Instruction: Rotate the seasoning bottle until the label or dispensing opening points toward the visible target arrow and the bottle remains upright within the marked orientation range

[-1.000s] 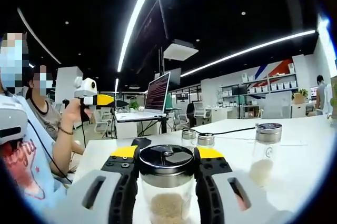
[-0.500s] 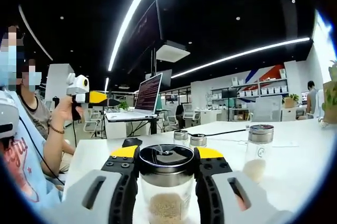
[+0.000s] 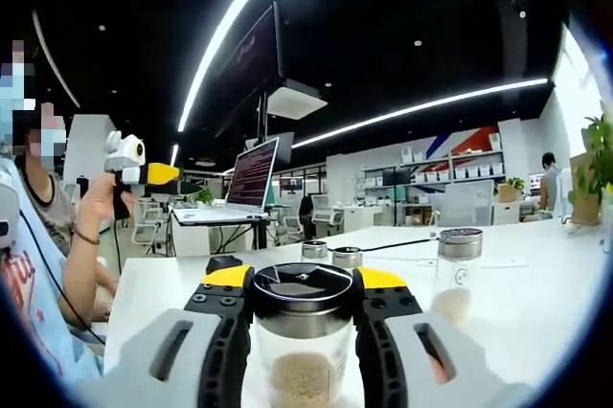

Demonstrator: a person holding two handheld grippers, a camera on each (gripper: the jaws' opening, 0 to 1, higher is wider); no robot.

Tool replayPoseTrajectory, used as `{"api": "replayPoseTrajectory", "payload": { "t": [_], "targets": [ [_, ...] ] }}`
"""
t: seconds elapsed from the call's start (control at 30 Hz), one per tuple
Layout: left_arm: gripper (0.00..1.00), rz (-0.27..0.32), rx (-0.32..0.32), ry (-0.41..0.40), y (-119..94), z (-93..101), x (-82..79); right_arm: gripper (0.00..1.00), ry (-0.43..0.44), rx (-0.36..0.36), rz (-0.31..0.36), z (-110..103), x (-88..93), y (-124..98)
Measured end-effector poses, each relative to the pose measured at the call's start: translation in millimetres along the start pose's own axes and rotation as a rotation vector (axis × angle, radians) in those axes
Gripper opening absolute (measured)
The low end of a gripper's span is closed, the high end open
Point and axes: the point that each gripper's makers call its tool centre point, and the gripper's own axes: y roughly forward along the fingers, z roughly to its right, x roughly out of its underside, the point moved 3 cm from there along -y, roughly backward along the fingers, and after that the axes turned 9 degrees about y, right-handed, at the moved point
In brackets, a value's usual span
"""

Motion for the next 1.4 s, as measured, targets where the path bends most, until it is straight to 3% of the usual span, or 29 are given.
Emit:
{"api": "replayPoseTrajectory", "payload": {
  "t": [0.8,1.4],
  "targets": [
    [0.92,-0.001,0.012,0.001,3.8,4.9,-0.2,0.40,-0.019,0.136,0.018,-0.2,3.0,-0.9],
    [0.91,0.001,0.027,0.019,3.3,10.0,-1.3,0.40,-0.038,0.320,0.049,-3.1,4.1,1.8]
  ]
}}
